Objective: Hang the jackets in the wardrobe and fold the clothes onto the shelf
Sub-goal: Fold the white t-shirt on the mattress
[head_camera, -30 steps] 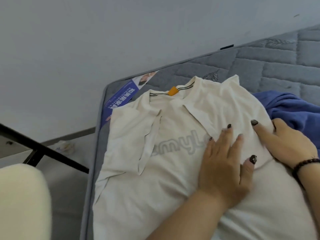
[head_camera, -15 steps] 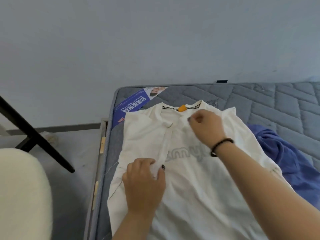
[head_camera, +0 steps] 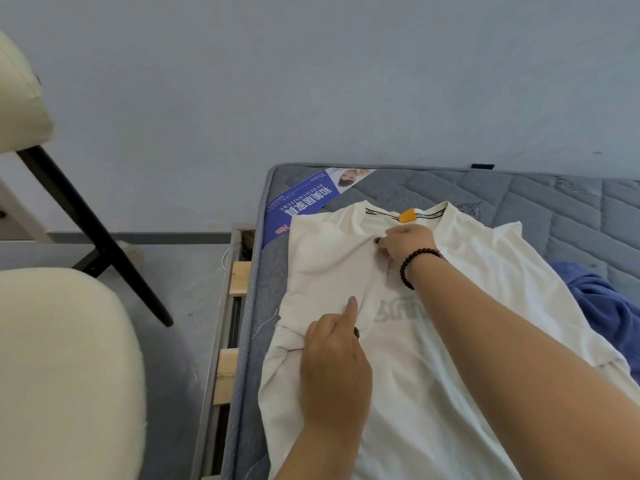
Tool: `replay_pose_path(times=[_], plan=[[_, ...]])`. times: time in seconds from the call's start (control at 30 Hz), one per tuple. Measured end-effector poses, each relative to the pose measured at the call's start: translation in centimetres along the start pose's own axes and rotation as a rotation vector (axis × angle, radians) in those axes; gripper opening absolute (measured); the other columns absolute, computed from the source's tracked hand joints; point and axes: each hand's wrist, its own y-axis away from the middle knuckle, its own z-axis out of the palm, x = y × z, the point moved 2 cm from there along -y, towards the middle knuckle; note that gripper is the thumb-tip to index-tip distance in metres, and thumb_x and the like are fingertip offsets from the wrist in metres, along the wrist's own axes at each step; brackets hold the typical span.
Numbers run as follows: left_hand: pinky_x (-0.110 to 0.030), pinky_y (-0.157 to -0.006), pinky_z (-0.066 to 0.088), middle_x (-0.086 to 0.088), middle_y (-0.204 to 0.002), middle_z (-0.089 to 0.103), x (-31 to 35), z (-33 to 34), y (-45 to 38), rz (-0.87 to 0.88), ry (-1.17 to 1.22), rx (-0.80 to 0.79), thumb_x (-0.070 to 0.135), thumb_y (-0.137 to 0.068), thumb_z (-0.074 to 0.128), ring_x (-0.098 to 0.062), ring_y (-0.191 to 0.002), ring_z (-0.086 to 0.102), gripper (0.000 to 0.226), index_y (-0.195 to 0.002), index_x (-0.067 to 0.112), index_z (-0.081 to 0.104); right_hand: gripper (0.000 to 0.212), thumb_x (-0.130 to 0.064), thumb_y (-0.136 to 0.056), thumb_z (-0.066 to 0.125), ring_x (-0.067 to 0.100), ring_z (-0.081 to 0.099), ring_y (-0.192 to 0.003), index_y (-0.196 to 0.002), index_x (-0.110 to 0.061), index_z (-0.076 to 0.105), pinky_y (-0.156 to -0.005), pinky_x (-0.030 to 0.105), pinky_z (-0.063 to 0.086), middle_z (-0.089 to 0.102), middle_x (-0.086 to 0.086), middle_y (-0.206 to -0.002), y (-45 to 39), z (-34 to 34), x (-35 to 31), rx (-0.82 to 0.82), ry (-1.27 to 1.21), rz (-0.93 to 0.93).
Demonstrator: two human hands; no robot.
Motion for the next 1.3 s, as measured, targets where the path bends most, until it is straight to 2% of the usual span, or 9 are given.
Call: replay_pose_path(times=[0.17,0.43,0.57,0.67,0.8,0.93,1.0,1.13,1.3], plan=[[-0.018,-0.069,0.051,0.005,-0.085,0.06,1.1,-0.9,0.1,0.163,0.193,0.04,0.012,-0.092,0.049,-0.008,-0.08,0.061,0.041,-0.132,0.009,0.057,0.015,-0.013,-0.078,0.053,0.026,0.065,-0.087,-0.076,-0.023,0.064,-0.083,0.037,0.056,0.07,0.004,-0.088,-0.1,-2.5,0.8,0.22,-0.087,-0.028],[-0.023,-0.057,0.051,0.015,-0.098,0.051,1.0,-0.8,-0.5,0.256,0.081,-0.206,0.01,-0.08,0.057,0.0,-0.065,0.054,0.056,-0.131,0.028,0.05,0.02,-0.005,-0.079,0.052,0.026,0.066,-0.081,-0.083,-0.019,0.066,-0.065,0.028,0.054,0.069,0.009,-0.089,-1.4,-2.5,1.9,0.069,0.172,-0.153],[-0.022,-0.065,0.05,0.021,-0.092,0.057,2.0,-0.8,-4.3,0.13,0.115,-0.212,0.027,-0.082,0.052,0.007,-0.06,0.047,0.042,-0.123,0.034,0.055,0.02,-0.007,-0.083,0.049,0.027,0.064,-0.092,-0.09,-0.019,0.063,-0.084,0.029,0.05,0.067,0.008,-0.098,-3.4,-5.2,0.8,0.181,0.174,-0.327],[-0.025,-0.074,0.047,0.019,-0.092,0.056,2.1,0.3,-9.4,0.12,0.12,-0.24,0.02,-0.09,0.051,0.0,-0.074,0.05,0.033,-0.121,0.03,0.058,0.028,-0.001,-0.086,0.046,0.025,0.06,-0.104,-0.104,-0.009,0.066,-0.084,0.014,0.035,0.068,0.009,-0.105,-5.5,-9.2,0.0,0.38,0.145,-0.397],[-0.035,-0.093,0.044,0.008,-0.121,0.056,-0.2,3.4,-17.1,0.102,-0.07,-0.346,0.011,-0.096,0.043,-0.012,-0.112,0.051,0.035,-0.127,0.024,0.052,0.035,0.004,-0.084,0.048,0.027,0.058,-0.112,-0.112,-0.007,0.065,-0.094,0.025,0.04,0.065,0.012,-0.116,-9.9,-13.1,0.5,0.395,0.171,-0.344],[-0.036,-0.102,0.038,-0.001,-0.136,0.049,-1.8,8.1,-21.6,0.157,-0.235,-0.477,0.005,-0.096,0.044,-0.021,-0.127,0.042,0.038,-0.132,0.016,0.051,0.038,-0.031,-0.091,0.059,0.027,0.048,-0.125,-0.126,-0.016,0.059,-0.105,0.035,0.034,0.055,0.006,-0.134,-13.1,-10.7,4.4,0.137,0.452,-0.309],[-0.036,-0.103,0.036,-0.004,-0.139,0.048,-3.1,10.2,-22.1,0.166,-0.317,-0.503,0.005,-0.095,0.047,-0.024,-0.128,0.04,0.04,-0.133,0.015,0.05,0.042,-0.049,-0.091,0.054,0.025,0.045,-0.126,-0.125,-0.024,0.059,-0.106,0.04,0.033,0.053,0.002,-0.135,-13.9,-9.1,6.1,0.135,0.555,-0.337],[-0.04,-0.104,0.033,-0.007,-0.137,0.048,-4.9,11.9,-22.4,0.08,-0.398,-0.398,0.024,-0.098,0.049,-0.028,-0.127,0.04,0.042,-0.14,0.017,0.046,0.02,-0.048,-0.088,0.057,0.024,0.051,-0.112,-0.096,-0.03,0.06,-0.1,0.043,0.038,0.06,-0.001,-0.115,-15.8,-9.3,6.1,0.225,0.468,-0.436],[-0.037,-0.078,0.043,-0.002,-0.099,0.062,-4.5,11.5,-24.1,0.095,-0.348,-0.468,0.032,-0.097,0.052,-0.025,-0.095,0.054,0.015,-0.101,0.019,0.059,0.025,-0.044,-0.095,0.047,0.022,0.052,-0.087,-0.083,-0.023,0.052,-0.079,0.036,0.042,0.058,0.0,-0.087,-18.2,-9.5,6.1,0.224,0.367,-0.453]])
